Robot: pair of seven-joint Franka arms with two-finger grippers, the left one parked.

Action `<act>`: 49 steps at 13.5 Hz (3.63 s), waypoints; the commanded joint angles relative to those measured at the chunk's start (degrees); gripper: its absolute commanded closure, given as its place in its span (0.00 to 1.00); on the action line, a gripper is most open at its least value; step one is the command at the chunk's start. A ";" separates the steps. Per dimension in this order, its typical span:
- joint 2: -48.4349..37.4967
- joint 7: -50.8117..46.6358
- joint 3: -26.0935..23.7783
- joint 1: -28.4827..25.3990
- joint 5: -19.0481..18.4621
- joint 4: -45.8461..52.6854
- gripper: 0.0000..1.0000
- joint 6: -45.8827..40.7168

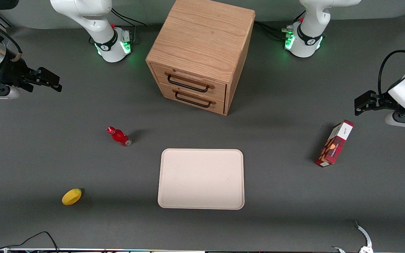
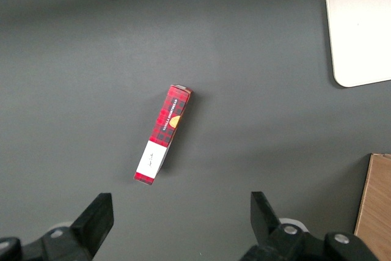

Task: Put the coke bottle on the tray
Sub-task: 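Move the right gripper down toward the small red bottle, then close the right gripper around the red bottle, then lift the red bottle and carry it to the cream tray's edge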

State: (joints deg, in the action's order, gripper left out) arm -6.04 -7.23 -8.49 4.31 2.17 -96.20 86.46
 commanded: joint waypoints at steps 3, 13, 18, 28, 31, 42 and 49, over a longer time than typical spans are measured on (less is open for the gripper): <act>0.07 -1.11 0.41 -0.53 1.43 1.37 0.00 -1.82; 11.38 -8.65 -5.74 -1.94 0.82 2.61 0.00 6.95; 16.68 -13.33 -7.59 -2.20 -1.73 -12.04 0.00 27.40; 13.69 -13.33 -7.59 -1.68 -7.44 -26.31 0.09 41.07; 13.78 -13.24 -7.59 -1.68 -8.41 -26.23 0.64 41.33; 12.64 -12.63 -7.94 -2.12 -8.76 -20.37 1.00 36.02; 18.23 -12.89 -13.73 -2.20 -7.80 15.72 1.00 5.17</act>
State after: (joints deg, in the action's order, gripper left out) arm 6.41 -18.96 -19.80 2.29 -5.68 -93.30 99.10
